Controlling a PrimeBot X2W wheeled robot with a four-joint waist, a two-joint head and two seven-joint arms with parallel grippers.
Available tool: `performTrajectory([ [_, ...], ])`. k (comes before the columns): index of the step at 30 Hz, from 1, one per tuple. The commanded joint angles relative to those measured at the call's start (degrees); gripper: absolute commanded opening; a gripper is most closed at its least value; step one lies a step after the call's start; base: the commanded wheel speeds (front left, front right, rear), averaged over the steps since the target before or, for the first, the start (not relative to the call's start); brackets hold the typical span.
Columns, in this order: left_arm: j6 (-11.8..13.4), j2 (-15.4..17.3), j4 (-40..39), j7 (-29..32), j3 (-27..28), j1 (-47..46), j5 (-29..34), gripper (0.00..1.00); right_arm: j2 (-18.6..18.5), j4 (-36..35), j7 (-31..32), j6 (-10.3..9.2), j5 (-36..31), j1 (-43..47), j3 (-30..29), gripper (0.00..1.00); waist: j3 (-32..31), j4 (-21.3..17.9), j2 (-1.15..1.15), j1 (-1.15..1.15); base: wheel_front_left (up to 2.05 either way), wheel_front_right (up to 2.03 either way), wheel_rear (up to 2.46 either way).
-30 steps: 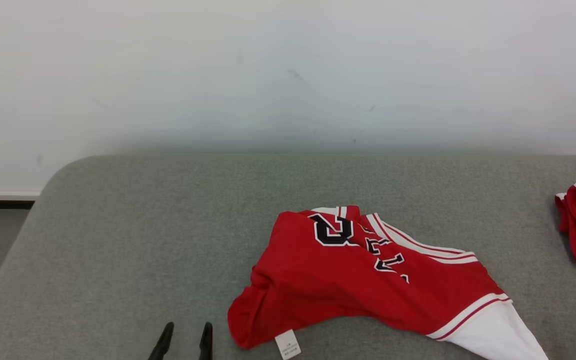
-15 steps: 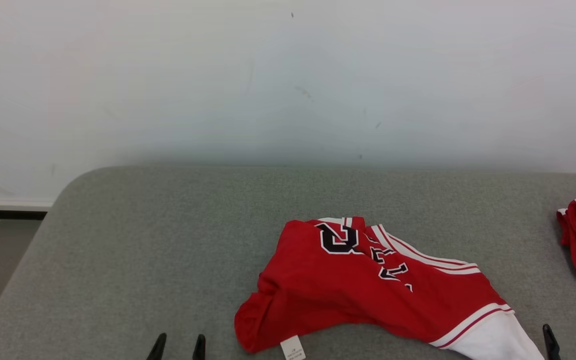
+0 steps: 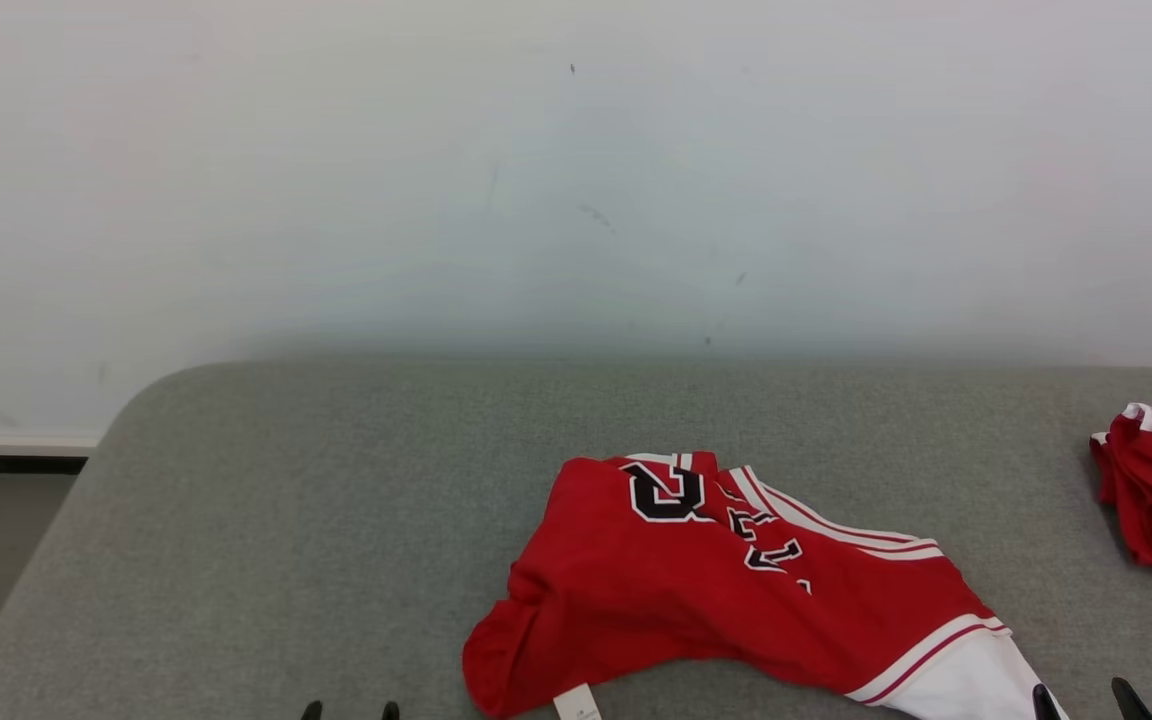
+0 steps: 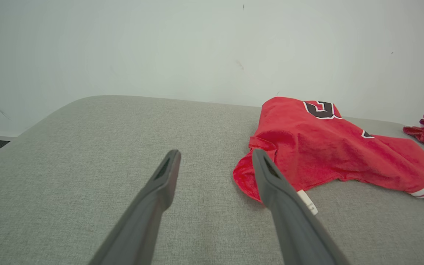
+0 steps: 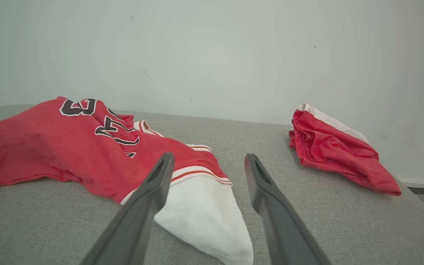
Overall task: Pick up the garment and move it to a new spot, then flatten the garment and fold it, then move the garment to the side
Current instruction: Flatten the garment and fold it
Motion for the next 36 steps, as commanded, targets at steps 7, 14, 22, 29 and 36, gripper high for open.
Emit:
performTrajectory([
  [7, -0.1, 0.2, 0.4, 0.0, -0.4, 0.6, -0.3, 1.0, 0.6, 0.8, -0.1, -0.13, 0.3, -0.8, 0.8, 1.0, -0.2, -0.3, 0.0, 0.01, 0.0, 0.0, 0.0],
  [14, -0.3, 0.2, 0.6, 0.0, -0.2, 0.6, -0.1, 1.0, 0.6, 1.0, -0.2, -0.13, 0.7, -1.1, 1.1, 1.0, 0.0, -0.5, 0.0, 0.01, 0.0, 0.0, 0.0],
  [22, -0.7, 0.2, 0.1, 0.0, -1.4, -0.4, 0.3, 1.0, -0.2, 0.7, -0.2, -0.13, 1.7, -1.8, 1.0, 1.0, 0.2, -1.5, 0.0, 0.01, 0.0, 0.0, 0.0],
  [29, -2.1, 0.2, 2.0, 0.0, -4.6, -3.4, 1.5, 1.0, -4.0, 6.5, -0.1, -0.13, 2.6, -3.2, 3.2, 1.0, 1.7, -3.3, 0.0, 0.01, 0.0, 0.0, 0.0],
  [36, -3.3, 0.2, 8.2, 0.0, -7.4, -6.7, 1.9, 1.0, -6.8, 14.2, 0.4, -0.13, 4.7, -5.9, 7.1, 1.0, 3.6, -5.0, 0.0, 0.01, 0.0, 0.0, 0.0],
])
